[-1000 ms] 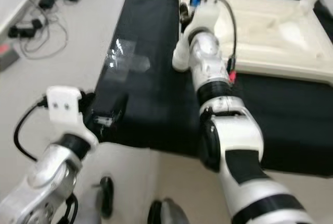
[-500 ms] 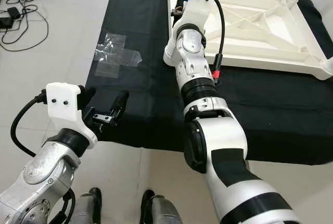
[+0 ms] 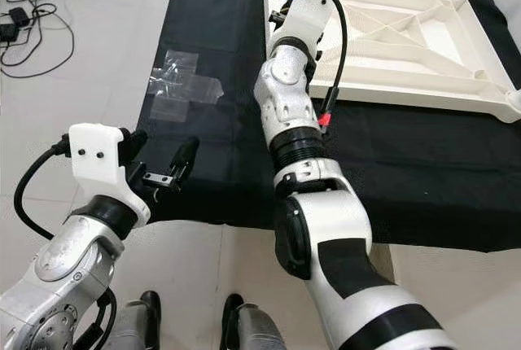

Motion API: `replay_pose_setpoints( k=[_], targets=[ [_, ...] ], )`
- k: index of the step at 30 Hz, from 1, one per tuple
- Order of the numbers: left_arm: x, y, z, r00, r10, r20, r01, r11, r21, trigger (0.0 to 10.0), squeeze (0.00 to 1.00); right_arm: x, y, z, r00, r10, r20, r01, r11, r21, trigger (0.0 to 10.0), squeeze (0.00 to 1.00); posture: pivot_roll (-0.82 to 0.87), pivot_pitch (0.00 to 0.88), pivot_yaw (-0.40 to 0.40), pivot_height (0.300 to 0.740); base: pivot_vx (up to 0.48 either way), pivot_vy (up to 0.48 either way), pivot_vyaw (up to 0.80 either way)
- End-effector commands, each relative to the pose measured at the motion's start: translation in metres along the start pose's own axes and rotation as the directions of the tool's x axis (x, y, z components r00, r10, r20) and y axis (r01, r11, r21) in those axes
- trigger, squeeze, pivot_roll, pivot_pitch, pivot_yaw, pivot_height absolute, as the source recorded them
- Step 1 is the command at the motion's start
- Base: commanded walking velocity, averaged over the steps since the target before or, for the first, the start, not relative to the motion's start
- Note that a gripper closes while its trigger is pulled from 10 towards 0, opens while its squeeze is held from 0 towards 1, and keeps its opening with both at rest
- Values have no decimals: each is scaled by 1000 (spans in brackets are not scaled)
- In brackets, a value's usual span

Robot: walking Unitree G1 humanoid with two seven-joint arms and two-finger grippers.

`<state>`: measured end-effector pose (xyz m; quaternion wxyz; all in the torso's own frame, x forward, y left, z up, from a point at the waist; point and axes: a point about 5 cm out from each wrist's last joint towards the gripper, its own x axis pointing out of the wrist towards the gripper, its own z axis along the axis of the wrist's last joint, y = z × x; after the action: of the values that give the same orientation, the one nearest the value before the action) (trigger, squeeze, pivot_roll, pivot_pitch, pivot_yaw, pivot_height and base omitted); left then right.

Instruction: Building children table

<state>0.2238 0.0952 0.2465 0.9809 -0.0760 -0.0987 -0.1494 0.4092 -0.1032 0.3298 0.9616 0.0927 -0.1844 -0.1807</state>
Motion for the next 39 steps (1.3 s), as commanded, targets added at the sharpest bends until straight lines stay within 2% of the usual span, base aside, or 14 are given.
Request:
replay_pose_setpoints(
  k=[1,10,11,12,14,17,19,26,30,33,34,35,36,39],
  targets=[
    [-1,0,-3,1000,-9,-18,9,1000,1,10000,0,-9,-17,-43,986,-87,-143,76,994,-83,10000,0,50,392,-157,740,0,0,0],
    [0,0,-3,1000,-9,-16,9,1000,3,10000,0,-23,-13,-53,976,-159,-149,138,980,-144,10000,0,51,387,-163,740,0,0,0],
    [0,0,-3,1000,-7,-14,8,1000,3,10000,0,-31,-11,-61,955,-222,-198,200,971,-128,10000,0,53,386,-166,740,0,0,0],
    [0,0,-3,1000,-7,-14,8,1000,3,10000,0,-31,-11,-61,955,-222,-198,200,971,-128,10000,0,53,386,-166,740,0,0,0],
    [0,0,-2,1000,-4,-12,4,1000,5,10000,0,-36,-16,-65,913,-344,-217,321,937,-135,10000,0,55,383,-168,740,0,0,0],
    [0,0,-2,1000,-3,-12,3,1000,6,10000,0,-37,-19,-66,894,-396,-209,369,916,-155,10000,0,56,382,-170,740,0,0,0],
    [0,0,-2,1000,-3,-9,3,1000,7,10000,0,-38,-26,-68,839,-492,-233,466,870,-159,10000,0,58,378,-171,740,0,0,0],
    [1,0,-1,1000,-5,-6,5,1000,8,10000,0,-37,-35,-66,787,-575,-225,555,818,-151,10000,0,60,370,-173,740,0,0,0],
    [1,0,-1,1000,-5,-2,5,1000,10,10000,0,-32,-47,-65,762,-617,-195,586,786,-197,10000,0,61,361,-173,740,0,0,0],
    [0,1,-1,1000,-6,1,6,1000,10,10000,0,-24,-69,-64,714,-687,-133,639,717,-279,10000,0,60,357,-174,740,0,0,0],
    [0,1,-1,1000,-6,1,6,1000,10,10000,0,-24,-69,-64,714,-687,-133,639,717,-279,10000,0,60,357,-174,740,0,0,0],
    [0,0,-1,1000,-7,2,7,1000,10,10000,0,-22,-79,-66,682,-718,-141,665,689,-288,10000,0,54,352,-172,740,0,0,0],
    [0,0,-1,1000,-7,2,7,1000,10,10000,0,-22,-79,-66,682,-718,-141,665,689,-288,10000,0,54,352,-172,740,0,0,0],
    [1,0,-1,1000,-9,5,9,1000,8,10000,0,-18,-105,-70,590,-789,-172,736,613,-288,10000,0,55,351,-174,740,0,0,0]
  ],
)
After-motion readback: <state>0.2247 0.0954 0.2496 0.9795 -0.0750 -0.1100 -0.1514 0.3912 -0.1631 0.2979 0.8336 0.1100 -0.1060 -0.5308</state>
